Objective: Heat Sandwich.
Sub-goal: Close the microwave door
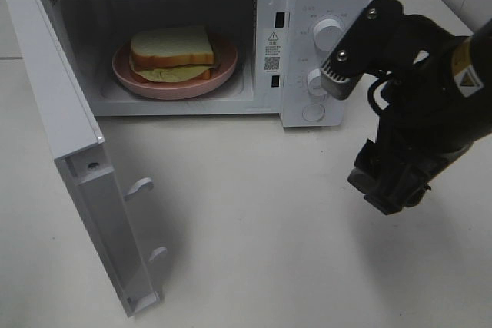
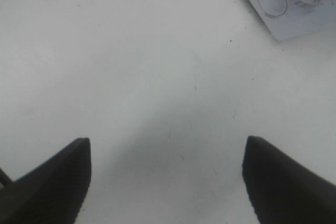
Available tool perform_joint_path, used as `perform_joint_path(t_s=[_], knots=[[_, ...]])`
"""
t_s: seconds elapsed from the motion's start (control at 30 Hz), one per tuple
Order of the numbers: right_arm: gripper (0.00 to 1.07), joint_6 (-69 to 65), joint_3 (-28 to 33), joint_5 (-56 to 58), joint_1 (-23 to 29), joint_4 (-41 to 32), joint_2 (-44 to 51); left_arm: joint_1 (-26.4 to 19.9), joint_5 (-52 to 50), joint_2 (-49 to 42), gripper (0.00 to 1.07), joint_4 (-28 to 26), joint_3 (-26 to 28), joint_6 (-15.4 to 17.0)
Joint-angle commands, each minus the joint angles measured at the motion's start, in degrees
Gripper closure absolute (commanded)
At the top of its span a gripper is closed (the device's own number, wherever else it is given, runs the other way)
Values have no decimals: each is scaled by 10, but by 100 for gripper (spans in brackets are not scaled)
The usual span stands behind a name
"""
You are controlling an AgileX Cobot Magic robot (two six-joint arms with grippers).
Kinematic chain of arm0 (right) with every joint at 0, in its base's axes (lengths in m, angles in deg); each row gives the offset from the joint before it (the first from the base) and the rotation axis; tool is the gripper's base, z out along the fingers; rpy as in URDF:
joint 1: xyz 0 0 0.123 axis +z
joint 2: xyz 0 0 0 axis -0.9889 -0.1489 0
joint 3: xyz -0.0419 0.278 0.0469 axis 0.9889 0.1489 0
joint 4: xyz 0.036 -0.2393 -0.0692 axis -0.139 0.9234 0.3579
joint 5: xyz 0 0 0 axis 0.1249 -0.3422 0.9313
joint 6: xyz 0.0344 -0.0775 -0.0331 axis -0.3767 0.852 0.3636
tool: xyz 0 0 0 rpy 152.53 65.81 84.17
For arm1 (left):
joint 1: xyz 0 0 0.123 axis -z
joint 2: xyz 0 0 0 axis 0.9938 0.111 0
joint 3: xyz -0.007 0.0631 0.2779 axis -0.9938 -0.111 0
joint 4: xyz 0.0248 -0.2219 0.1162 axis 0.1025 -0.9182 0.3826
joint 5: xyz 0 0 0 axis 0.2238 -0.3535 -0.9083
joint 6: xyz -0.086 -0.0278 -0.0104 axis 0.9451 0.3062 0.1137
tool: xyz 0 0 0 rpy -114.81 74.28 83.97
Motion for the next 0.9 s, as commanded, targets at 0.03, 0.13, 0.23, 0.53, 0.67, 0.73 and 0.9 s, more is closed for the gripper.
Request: perform_joint_path(t_s=[0.03,0.13,0.23,0.53,0.67,0.73,0.9], knots=[[31,-43,17,25,-2,1,38,-1,-5,-15,1,-3,-2,1],[31,-74,19,59,-2,1,60,-1,-5,-15,1,-3,-2,1],[31,-93,19,113,-2,1,80,-1,-5,-15,1,-3,-2,1],[31,-104,19,194,-2,-6,122,-1,-5,-15,1,-3,-2,1],[31,-104,21,227,-2,-28,143,-1,-5,-15,1,-3,-2,1],[31,-104,21,234,-2,-32,151,-1,-5,-15,1,-3,-2,1],[31,-104,21,255,-4,-36,207,-1,-5,-15,1,-3,-2,1]])
